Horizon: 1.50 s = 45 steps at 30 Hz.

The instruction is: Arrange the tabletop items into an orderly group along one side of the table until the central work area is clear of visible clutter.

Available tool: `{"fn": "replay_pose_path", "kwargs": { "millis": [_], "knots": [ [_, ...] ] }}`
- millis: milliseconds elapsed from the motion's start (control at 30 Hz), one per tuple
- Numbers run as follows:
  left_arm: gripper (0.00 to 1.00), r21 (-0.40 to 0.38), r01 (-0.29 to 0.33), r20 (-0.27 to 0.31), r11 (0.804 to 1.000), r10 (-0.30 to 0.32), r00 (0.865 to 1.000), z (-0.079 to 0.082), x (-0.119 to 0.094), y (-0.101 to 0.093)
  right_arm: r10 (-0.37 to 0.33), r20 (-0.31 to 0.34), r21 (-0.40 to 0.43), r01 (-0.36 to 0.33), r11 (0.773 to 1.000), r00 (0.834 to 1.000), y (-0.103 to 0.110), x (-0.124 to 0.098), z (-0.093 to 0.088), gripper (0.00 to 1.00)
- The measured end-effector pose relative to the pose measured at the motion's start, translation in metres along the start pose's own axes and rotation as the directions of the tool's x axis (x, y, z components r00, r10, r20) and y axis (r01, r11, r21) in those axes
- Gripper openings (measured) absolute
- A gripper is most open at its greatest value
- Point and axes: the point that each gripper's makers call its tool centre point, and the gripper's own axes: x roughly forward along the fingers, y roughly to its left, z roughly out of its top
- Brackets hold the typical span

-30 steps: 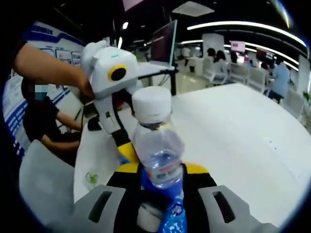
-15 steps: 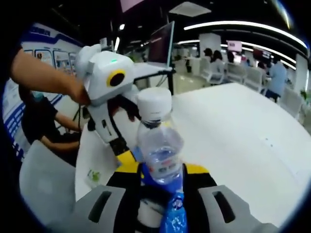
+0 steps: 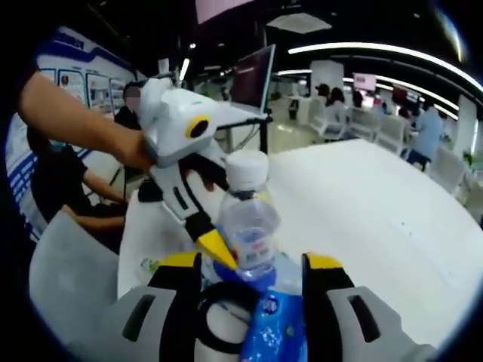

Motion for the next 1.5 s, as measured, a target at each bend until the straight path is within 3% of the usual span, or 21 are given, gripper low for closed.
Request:
{"fn": "replay_pose_path", "kwargs": {
  "millis": [367,733,933,1100,1267,1500],
  "knots": [
    [0.53,-0.044,-0.029,0.026,0.999,0.030,0.999,0.003,0.006,-0.006,-0.044,0.000,0.009,0.044,0.999,0.999,-0.002,-0.021,-0.007,0.56],
    [0.46,-0.056,-0.048,0.029,0.997,0.049,0.998,0.006,0.012,-0.006,-0.067,-0.011,0.031,0.067,0.997,0.998,-0.002,-0.034,-0.018,0.63],
    [0.45,-0.009,-0.023,0.058,1.000,0.024,0.998,0.007,0.011,-0.010,-0.085,-0.021,0.039,0.085,0.996,0.996,-0.005,-0.043,-0.024,0.63],
    [0.44,-0.016,-0.007,0.047,1.000,0.008,0.999,0.006,0.011,-0.012,-0.096,-0.016,0.048,0.097,0.994,0.995,-0.004,-0.051,-0.025,0.65],
    [0.44,0.011,-0.004,0.030,1.000,0.004,1.000,0.007,0.007,-0.015,-0.100,-0.004,0.050,0.100,0.994,0.995,-0.001,-0.058,-0.021,0.68],
    [0.44,-0.013,-0.035,0.035,0.999,0.035,0.999,0.020,-0.009,-0.011,-0.102,0.017,0.055,0.101,0.993,0.995,0.006,-0.068,-0.017,0.73]
  ]
}}
